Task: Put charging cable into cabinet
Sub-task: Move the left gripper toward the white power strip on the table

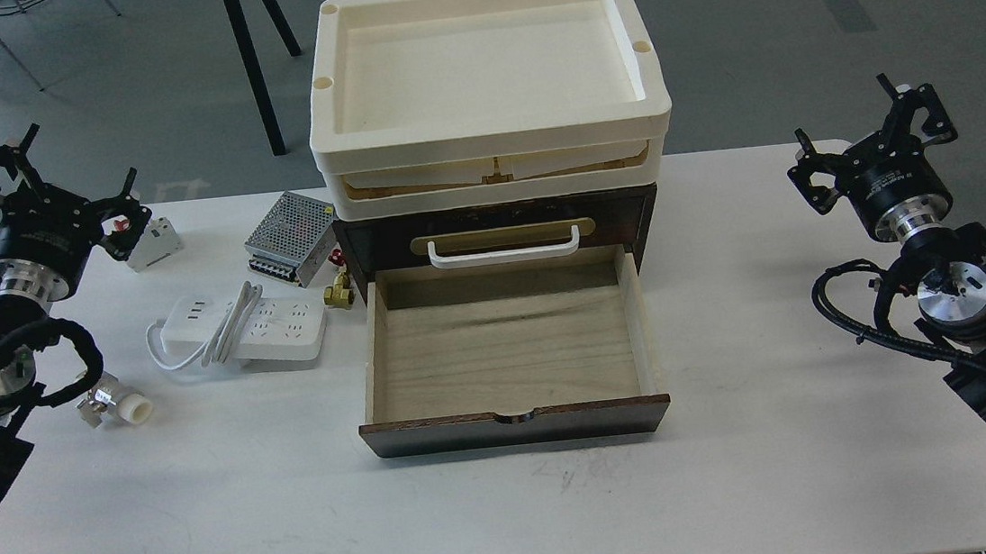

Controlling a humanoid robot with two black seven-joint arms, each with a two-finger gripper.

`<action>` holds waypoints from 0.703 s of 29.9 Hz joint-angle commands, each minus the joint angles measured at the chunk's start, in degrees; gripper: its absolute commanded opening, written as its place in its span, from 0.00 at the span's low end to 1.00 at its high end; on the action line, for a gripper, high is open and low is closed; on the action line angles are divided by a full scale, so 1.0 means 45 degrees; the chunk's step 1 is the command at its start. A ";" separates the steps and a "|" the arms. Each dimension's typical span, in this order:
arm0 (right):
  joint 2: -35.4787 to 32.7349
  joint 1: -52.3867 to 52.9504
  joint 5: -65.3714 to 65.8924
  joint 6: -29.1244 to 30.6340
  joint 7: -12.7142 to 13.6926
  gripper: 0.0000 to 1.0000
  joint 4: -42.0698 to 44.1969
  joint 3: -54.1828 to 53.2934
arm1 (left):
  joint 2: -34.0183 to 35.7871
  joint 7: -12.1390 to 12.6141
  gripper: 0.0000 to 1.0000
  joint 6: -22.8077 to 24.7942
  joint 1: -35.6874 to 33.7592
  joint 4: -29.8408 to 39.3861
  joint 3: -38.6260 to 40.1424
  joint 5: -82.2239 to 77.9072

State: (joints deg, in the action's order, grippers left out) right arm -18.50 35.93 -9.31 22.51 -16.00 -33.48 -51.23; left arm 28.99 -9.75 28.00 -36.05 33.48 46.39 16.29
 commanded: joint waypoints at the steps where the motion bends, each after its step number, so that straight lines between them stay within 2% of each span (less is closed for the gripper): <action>1: 0.0028 -0.0016 -0.0001 -0.0001 0.0000 1.00 -0.0020 0.0036 | 0.0003 -0.0001 1.00 0.0001 -0.0016 0.0002 0.0043 0.0013; 7: 0.0028 -0.0016 -0.0001 -0.0001 0.0000 1.00 -0.0020 0.0056 | 0.0723 -0.0021 1.00 0.0001 -0.0132 0.0294 0.0160 0.0052; 13: 0.0028 -0.0016 -0.0001 -0.0001 -0.0019 1.00 -0.0039 0.0075 | 0.3065 0.0057 1.00 0.0001 -0.0211 0.2517 -0.0034 -0.0316; 21: 0.0028 -0.0036 -0.0001 -0.0001 0.0000 1.00 -0.0040 0.0114 | 0.5275 0.0018 1.00 0.0001 -0.1070 0.4296 0.0063 -0.7538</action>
State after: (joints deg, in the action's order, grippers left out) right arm -18.36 35.83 -9.31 22.51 -16.08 -33.66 -50.77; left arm 49.94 -9.63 28.01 -40.40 49.93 46.44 -6.46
